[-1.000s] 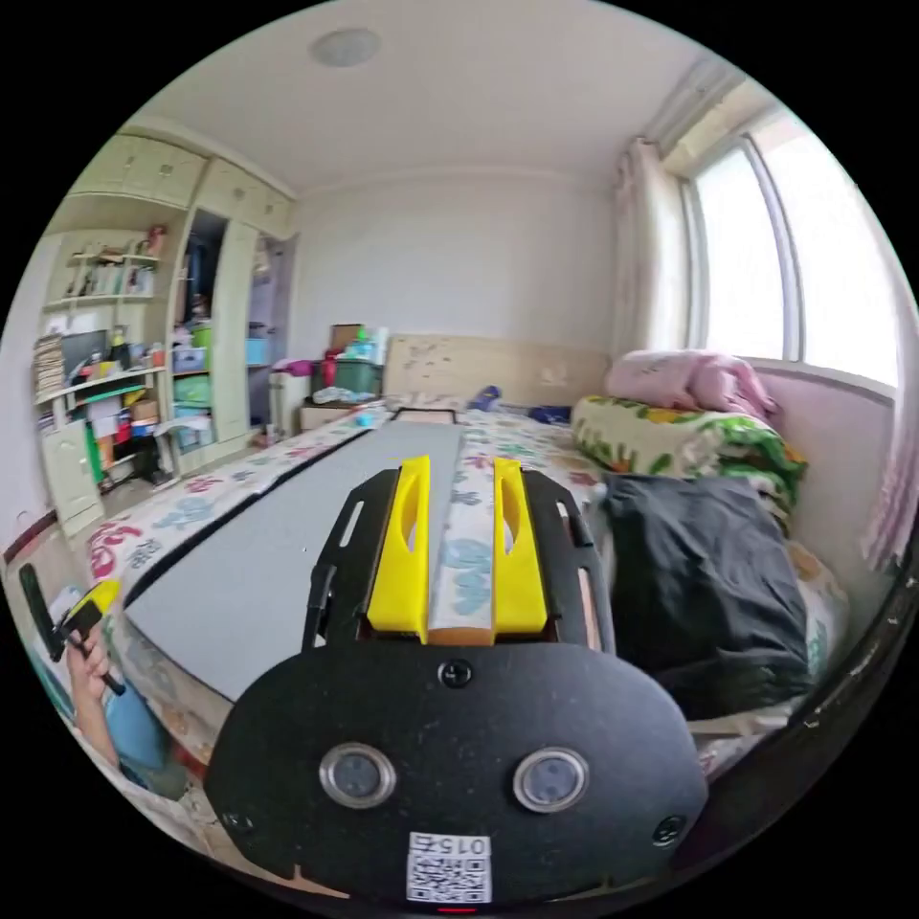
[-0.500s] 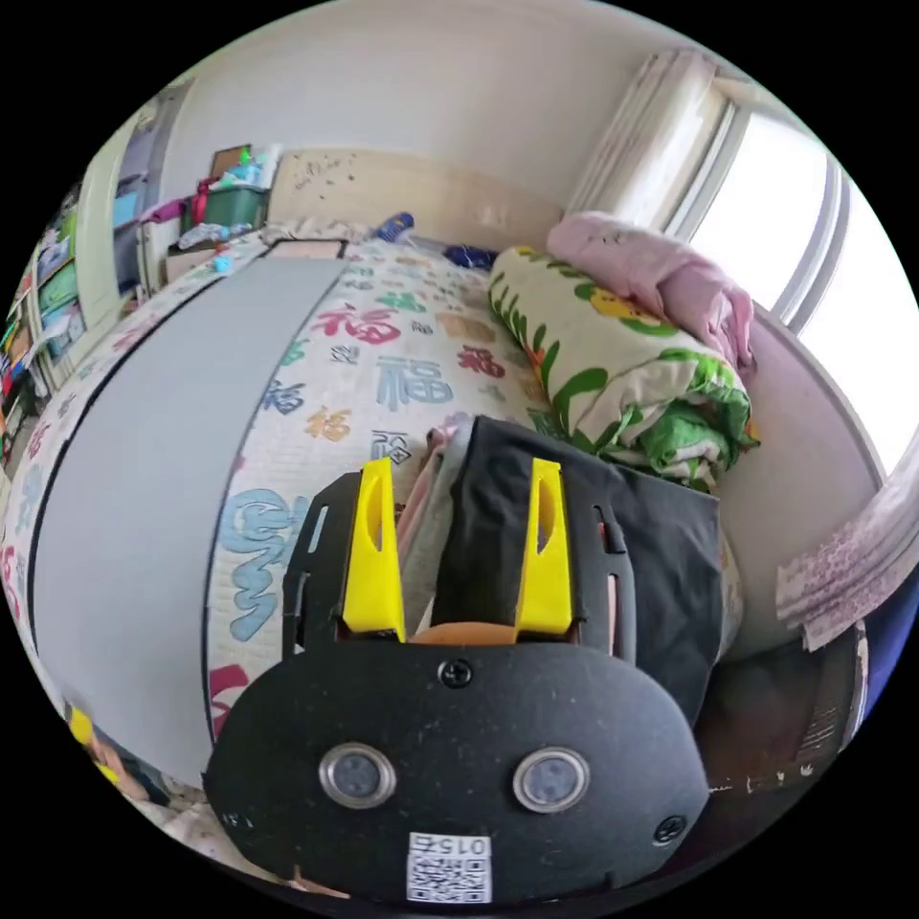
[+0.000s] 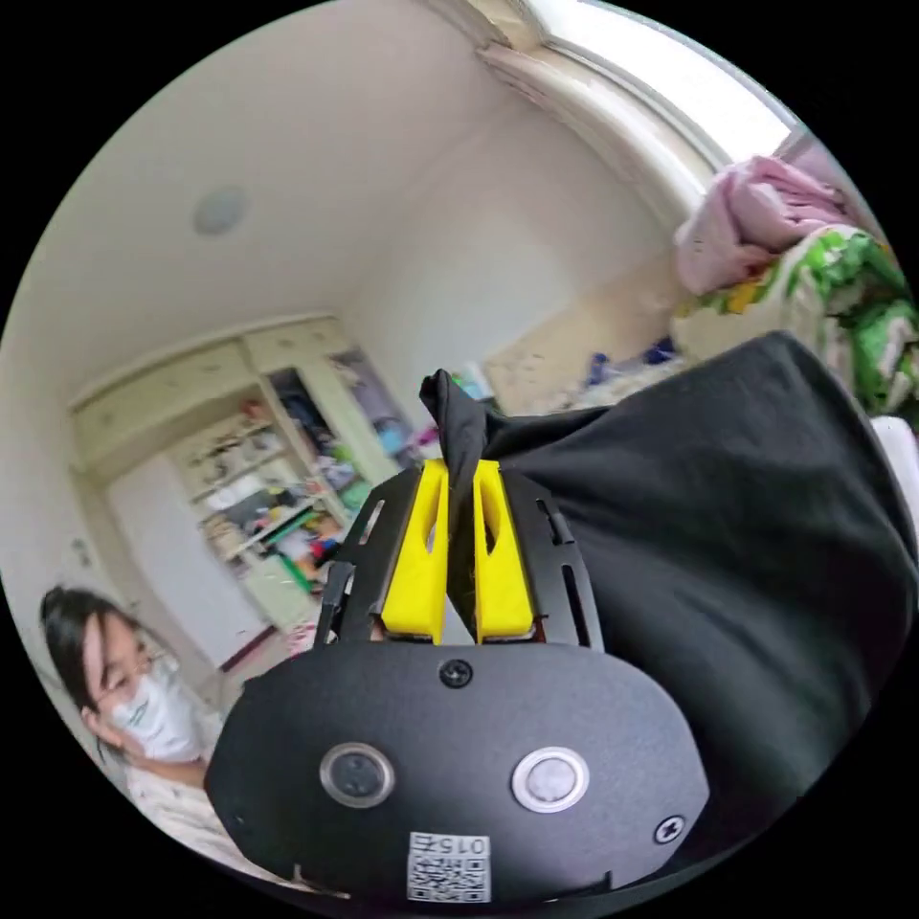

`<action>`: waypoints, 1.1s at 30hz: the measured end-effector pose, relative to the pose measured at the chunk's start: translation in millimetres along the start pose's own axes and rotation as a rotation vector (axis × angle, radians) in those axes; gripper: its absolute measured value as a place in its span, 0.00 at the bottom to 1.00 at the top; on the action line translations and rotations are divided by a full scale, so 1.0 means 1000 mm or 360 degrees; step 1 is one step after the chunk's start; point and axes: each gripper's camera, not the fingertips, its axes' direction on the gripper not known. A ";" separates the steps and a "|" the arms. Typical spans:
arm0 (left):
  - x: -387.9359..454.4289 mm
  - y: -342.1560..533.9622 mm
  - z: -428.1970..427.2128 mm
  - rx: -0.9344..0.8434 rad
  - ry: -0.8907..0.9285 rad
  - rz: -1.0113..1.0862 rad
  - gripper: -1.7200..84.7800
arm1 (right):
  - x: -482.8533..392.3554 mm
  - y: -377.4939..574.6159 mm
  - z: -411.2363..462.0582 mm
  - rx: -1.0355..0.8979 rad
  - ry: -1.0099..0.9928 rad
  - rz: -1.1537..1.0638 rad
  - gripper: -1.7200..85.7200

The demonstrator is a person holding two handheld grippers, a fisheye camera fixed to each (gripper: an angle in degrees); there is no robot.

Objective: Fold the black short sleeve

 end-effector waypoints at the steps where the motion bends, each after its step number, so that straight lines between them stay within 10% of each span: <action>1: -0.003 -0.005 0.000 0.0022 0.0003 -0.0009 0.18 | -0.030 0.009 -0.010 -0.0026 -0.0054 -0.0115 0.08; 15: 0.014 0.028 -0.021 0.0173 0.0059 -0.0132 0.19 | -0.082 0.153 -0.065 -0.0732 -0.0447 0.0004 0.09; 33: 0.255 -0.010 0.040 0.0012 -0.0154 0.0326 0.20 | -0.171 0.243 -0.135 -0.0843 0.0230 -0.0776 0.15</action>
